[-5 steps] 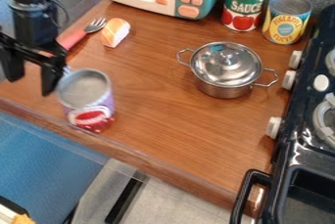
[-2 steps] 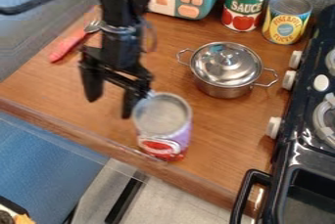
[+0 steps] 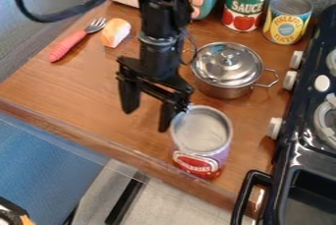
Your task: Move the tin into the left side of the table
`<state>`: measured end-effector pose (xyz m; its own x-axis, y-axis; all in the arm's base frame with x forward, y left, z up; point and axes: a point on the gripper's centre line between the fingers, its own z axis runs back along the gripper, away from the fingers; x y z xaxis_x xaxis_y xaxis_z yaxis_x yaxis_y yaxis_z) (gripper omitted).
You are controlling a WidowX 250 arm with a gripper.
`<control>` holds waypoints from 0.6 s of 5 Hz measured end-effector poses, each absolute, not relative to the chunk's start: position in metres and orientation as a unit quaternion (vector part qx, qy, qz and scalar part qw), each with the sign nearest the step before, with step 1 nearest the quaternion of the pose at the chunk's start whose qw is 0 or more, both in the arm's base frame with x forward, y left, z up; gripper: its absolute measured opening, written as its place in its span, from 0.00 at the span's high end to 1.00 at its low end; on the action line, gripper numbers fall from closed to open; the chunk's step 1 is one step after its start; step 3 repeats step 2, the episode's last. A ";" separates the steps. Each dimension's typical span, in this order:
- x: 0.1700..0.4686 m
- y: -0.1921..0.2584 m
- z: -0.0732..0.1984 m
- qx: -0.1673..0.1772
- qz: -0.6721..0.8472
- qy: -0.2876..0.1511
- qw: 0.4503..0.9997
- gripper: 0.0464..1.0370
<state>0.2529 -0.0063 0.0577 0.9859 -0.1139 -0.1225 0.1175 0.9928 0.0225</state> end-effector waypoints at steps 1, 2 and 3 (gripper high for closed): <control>0.261 -0.002 0.067 0.037 -0.073 0.048 0.995 0.04; 0.268 0.002 0.100 0.061 -0.095 0.005 0.994 0.04; 0.268 0.002 0.100 0.061 -0.095 0.005 0.994 0.04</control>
